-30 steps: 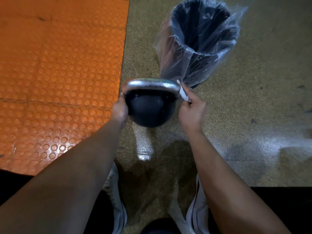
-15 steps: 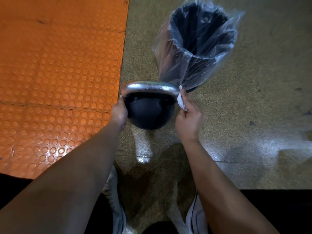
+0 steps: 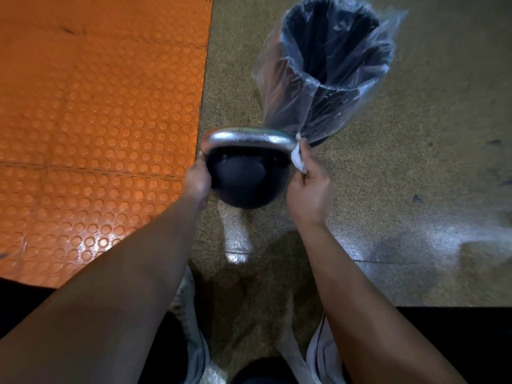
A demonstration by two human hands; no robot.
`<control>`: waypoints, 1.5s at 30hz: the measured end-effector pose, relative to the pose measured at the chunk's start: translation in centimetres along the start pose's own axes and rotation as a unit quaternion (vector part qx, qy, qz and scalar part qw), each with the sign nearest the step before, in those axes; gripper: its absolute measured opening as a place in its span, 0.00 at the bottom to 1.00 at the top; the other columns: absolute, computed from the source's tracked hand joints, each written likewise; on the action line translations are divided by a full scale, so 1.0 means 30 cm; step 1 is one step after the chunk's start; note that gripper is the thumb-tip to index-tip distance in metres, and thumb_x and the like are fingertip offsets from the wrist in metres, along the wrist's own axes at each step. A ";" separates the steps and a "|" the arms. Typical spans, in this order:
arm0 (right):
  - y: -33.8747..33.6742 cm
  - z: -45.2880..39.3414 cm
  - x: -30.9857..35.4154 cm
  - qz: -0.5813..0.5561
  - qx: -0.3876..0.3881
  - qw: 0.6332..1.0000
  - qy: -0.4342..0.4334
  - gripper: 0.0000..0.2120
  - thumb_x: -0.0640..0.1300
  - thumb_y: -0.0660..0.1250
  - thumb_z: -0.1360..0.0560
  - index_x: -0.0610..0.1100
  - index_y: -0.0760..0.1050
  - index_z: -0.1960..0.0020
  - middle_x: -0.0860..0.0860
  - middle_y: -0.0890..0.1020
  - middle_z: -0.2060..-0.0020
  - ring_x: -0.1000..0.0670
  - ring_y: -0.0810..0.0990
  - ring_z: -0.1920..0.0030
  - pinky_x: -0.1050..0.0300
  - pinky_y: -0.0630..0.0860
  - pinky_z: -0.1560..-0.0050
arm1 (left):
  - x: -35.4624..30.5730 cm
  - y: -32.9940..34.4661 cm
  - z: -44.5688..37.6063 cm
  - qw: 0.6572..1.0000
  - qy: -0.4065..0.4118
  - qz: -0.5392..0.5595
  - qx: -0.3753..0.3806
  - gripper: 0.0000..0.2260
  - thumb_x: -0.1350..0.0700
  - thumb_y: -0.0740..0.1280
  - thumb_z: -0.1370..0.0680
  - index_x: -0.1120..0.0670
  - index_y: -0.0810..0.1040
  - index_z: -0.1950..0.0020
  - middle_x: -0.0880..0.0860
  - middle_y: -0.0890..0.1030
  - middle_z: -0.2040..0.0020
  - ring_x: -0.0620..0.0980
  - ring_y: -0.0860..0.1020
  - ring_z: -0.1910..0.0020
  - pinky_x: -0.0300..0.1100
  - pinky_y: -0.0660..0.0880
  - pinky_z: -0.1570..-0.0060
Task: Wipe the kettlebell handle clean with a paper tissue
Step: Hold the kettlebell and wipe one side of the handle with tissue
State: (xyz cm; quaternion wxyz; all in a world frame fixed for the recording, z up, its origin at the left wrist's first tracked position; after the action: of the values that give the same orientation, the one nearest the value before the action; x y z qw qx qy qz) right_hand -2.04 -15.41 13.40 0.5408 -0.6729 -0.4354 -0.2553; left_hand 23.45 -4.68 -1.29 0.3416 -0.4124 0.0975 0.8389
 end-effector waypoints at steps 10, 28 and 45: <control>0.008 -0.006 -0.046 -0.029 0.007 0.998 0.064 0.24 0.31 0.62 0.24 0.41 0.79 0.29 0.48 0.83 0.35 0.50 0.83 0.35 0.47 0.81 0.35 | 0.000 -0.005 -0.003 1.000 -0.006 -0.007 0.002 0.22 0.45 0.57 0.16 0.60 0.76 0.32 0.58 0.79 0.36 0.57 0.75 0.35 0.53 0.71 0.31; 0.010 0.026 -0.065 -0.020 -0.001 0.995 0.098 0.25 0.29 0.63 0.23 0.43 0.80 0.29 0.47 0.84 0.36 0.50 0.83 0.37 0.48 0.81 0.36 | 0.015 -0.009 -0.013 1.000 -0.001 -0.002 -0.009 0.24 0.43 0.57 0.16 0.61 0.77 0.34 0.62 0.78 0.35 0.62 0.73 0.32 0.59 0.67 0.31; 0.008 0.070 0.052 0.027 -0.046 0.998 -0.013 0.22 0.27 0.64 0.23 0.35 0.78 0.30 0.40 0.81 0.33 0.42 0.79 0.31 0.48 0.77 0.31 | 0.012 -0.006 -0.004 1.000 -0.012 -0.003 0.003 0.26 0.40 0.57 0.17 0.59 0.76 0.32 0.58 0.80 0.37 0.59 0.75 0.33 0.58 0.69 0.31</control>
State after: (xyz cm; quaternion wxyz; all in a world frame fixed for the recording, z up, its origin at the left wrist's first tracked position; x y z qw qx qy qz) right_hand -1.35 -12.94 13.95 0.5101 -0.7119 -0.4120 -0.2516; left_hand 23.51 -4.43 -1.62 0.3465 -0.4018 0.0945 0.8424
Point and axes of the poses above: each hand's wrist, its own z-axis away from the middle knuckle, its own y-axis out of the palm, x = y × z, the point moved 10 cm from there along -z, towards the middle knuckle
